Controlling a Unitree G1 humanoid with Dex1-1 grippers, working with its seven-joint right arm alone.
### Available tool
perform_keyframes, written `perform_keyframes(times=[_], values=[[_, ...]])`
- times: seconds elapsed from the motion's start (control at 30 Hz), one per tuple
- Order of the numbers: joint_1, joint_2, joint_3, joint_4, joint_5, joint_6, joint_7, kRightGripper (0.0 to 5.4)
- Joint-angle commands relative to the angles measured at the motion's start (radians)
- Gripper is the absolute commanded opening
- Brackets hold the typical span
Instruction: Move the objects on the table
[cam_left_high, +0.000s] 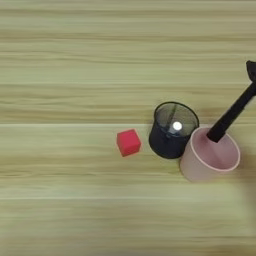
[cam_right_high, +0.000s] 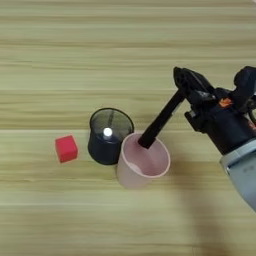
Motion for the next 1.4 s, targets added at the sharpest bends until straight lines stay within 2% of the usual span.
perform_keyframes(times=[0.03,0.23,0.67,1.03,1.4], values=[[-0.048,-0.055,-0.018,-0.022,-0.01,-0.066,0.001,0.7],[-0.087,-0.072,0.009,-0.008,-0.016,-0.077,-0.007,0.7],[-0.229,-0.093,0.089,0.055,-0.051,-0.08,-0.019,0.7],[-0.321,-0.064,0.176,0.153,-0.142,-0.081,0.016,0.7],[-0.386,0.004,0.275,0.27,-0.296,-0.09,0.098,0.7]])
